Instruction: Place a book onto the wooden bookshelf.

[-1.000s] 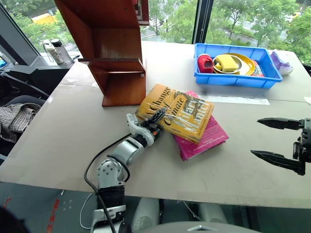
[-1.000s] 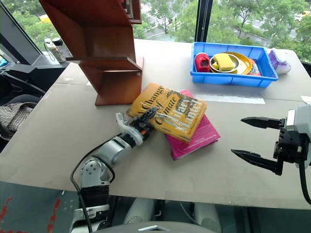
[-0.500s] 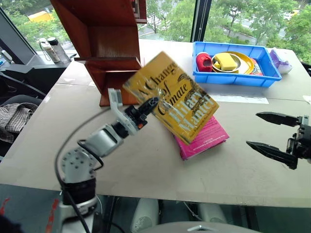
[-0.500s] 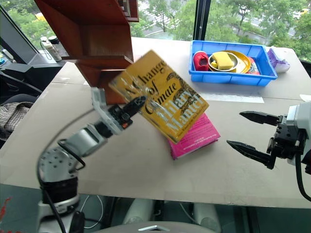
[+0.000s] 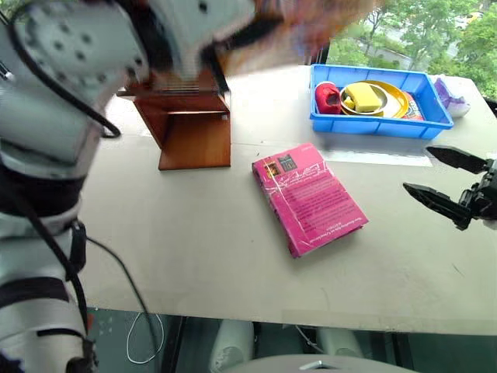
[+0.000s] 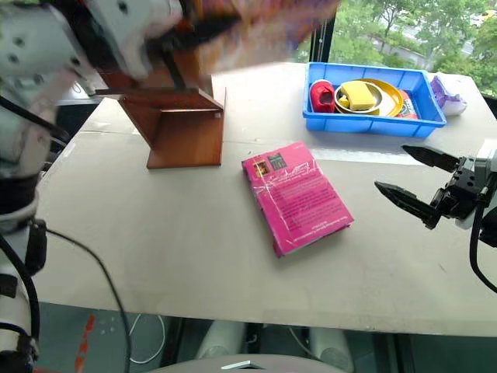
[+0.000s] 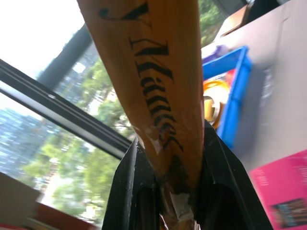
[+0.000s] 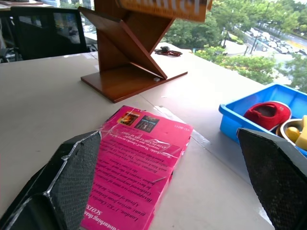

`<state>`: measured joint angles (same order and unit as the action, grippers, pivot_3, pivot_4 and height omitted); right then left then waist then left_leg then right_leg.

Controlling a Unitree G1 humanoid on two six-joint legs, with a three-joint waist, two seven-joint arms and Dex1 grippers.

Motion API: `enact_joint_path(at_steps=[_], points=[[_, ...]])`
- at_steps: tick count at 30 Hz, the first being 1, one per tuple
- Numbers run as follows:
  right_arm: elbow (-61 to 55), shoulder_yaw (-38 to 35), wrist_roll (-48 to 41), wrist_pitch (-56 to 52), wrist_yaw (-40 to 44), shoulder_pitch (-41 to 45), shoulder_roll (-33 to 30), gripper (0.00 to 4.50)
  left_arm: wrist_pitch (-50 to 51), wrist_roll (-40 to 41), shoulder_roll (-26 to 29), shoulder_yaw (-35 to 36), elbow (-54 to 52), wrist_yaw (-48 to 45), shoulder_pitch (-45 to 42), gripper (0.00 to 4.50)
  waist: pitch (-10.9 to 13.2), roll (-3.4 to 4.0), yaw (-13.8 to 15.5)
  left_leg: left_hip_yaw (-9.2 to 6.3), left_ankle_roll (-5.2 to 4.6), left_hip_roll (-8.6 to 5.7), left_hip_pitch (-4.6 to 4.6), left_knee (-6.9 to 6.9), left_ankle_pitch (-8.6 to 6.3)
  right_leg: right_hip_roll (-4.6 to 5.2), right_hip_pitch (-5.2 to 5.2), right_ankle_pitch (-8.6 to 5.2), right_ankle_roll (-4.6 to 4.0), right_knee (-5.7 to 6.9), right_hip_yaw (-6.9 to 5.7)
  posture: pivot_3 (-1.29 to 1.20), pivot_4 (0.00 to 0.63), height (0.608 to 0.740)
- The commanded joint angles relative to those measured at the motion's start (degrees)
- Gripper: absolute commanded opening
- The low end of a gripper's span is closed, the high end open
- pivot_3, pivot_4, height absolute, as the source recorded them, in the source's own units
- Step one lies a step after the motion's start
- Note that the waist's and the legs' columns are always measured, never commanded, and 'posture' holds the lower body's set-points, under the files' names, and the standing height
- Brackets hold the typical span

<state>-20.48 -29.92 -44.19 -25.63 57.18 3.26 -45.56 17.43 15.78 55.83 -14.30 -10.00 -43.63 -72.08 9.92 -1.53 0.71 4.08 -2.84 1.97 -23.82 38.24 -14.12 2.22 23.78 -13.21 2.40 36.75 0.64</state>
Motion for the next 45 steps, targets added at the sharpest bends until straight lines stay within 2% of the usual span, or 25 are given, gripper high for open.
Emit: enact_joint_path(at_steps=[1, 3, 8, 12, 17, 22, 30, 35, 38, 39, 43, 45], points=[[2.4, 2.0, 1.6, 3.8, 0.6, 3.3, 0.7, 4.50, -2.2, -9.6, 2.1, -2.2, 8.1, -7.9, -6.4, 0.26, 0.1, 0.04, -0.2, 0.02, 0.00, 0.07, 0.00, 0.01, 0.00, -0.05, 0.05, 0.05, 0.10, 0.02, 0.08, 0.00, 0.150, 0.740], [3.3, 3.2, 2.3, 5.1, 1.0, 4.6, 1.1, 4.50, -4.3, -13.2, 3.8, -3.8, 10.7, -13.5, -7.7, 0.26, 0.2, 0.25, -0.2, 0.10, 0.00, 0.12, -0.02, 0.04, 0.00, -0.17, 0.14, 0.10, 0.20, 0.07, 0.13, 0.00, 0.150, 0.740], [6.5, 4.1, 3.3, 9.4, 2.6, 7.4, 2.0, 4.50, -4.6, -27.7, 12.2, -10.2, 16.5, -26.9, -8.4, 0.26, 0.3, 0.31, -0.5, 0.21, 0.00, 0.19, -0.05, 0.01, 0.00, -0.28, 0.26, 0.09, 0.21, 0.14, 0.16, 0.00, 0.150, 0.740], [6.8, 4.0, 1.5, 10.4, 2.4, 9.7, 3.2, 4.50, -3.9, -35.1, 12.5, -12.5, 19.5, -32.4, -8.5, 0.26, 0.3, 0.28, -0.2, 0.21, 0.01, 0.25, -0.25, 0.08, 0.00, -0.27, 0.40, 0.11, 0.20, 0.18, 0.09, 0.00, 0.150, 0.740], [5.4, 4.2, -0.8, 9.7, 1.6, 11.8, 4.5, 4.50, -6.1, -42.3, 10.2, -15.0, 23.8, -33.8, -6.2, 0.26, 0.3, 0.31, -1.6, 0.25, 0.00, 0.23, 0.01, 0.09, 0.00, -0.25, 0.40, 0.09, 0.25, 0.53, 0.35, 0.00, 0.150, 0.740], [3.4, 4.5, -1.9, 8.6, -0.4, 12.3, 4.6, 4.50, -0.6, -45.6, 4.7, -14.6, 22.6, -36.2, -5.4, 0.26, 0.2, 0.36, -1.7, 0.17, 0.12, 0.27, 0.31, 0.13, 0.10, -0.37, 0.43, -0.04, 0.37, 1.22, 0.41, 0.00, 0.150, 0.740], [2.4, 4.6, -2.9, 7.5, -1.3, 12.4, 4.0, 4.50, 8.1, -49.1, -1.0, -12.4, 20.2, -36.8, -1.7, 0.26, 0.1, 0.54, -1.4, 0.14, 0.16, 0.25, 0.22, 0.22, 0.13, -0.29, 0.43, -0.01, 0.37, 1.23, 0.40, 0.00, 0.150, 0.740], [2.6, 4.6, -4.3, 6.5, -1.2, 13.5, 3.8, 4.50, 11.7, -48.2, -0.5, -7.9, 17.5, -37.0, -0.1, 2.68, 0.1, 0.52, -1.7, 0.12, 0.16, 0.28, 0.17, 0.23, 0.13, -0.35, 0.48, 0.01, 0.34, 1.23, 0.39, 0.00, 0.150, 0.740], [2.5, 4.6, -4.8, 5.9, -1.4, 13.8, 3.6, 4.50, 18.5, -43.1, -1.0, -1.6, 12.8, -38.3, 0.4, 4.22, 0.2, 0.46, -1.6, 0.05, 0.16, 0.28, 0.06, 0.23, 0.13, -0.35, 0.56, 0.10, 0.20, 1.21, 0.33, 0.00, 0.150, 0.740], [2.4, 4.5, -5.1, 5.5, -1.4, 13.8, 3.5, 4.50, 23.0, -40.1, -0.9, 1.0, 10.2, -40.3, 0.7, 4.41, 0.2, 0.40, -1.5, 0.07, 0.17, 0.29, 0.00, 0.23, 0.13, -0.34, 0.59, 0.10, 0.19, 1.20, 0.33, 0.00, 0.150, 0.740], [3.0, 3.9, -6.5, 4.2, -0.7, 14.5, 2.3, 4.50, 35.6, -29.8, 3.1, 12.1, -0.9, -44.1, 3.8, 4.41, 0.2, 0.37, -1.7, 0.14, 0.17, 0.31, -0.28, 0.24, 0.13, -0.23, 0.86, 0.07, 0.25, 1.15, 0.42, 0.00, 0.150, 0.740], [3.7, 3.8, -7.2, 3.6, -0.6, 15.4, 1.8, 4.50, 47.6, -23.0, 1.8, 17.4, -6.8, -44.7, 3.4, 4.41, 0.2, 0.37, -1.6, 0.14, 0.17, 0.30, -0.37, 0.23, 0.13, -0.22, 0.95, 0.05, 0.28, 1.14, 0.43, 0.00, 0.150, 0.740]])
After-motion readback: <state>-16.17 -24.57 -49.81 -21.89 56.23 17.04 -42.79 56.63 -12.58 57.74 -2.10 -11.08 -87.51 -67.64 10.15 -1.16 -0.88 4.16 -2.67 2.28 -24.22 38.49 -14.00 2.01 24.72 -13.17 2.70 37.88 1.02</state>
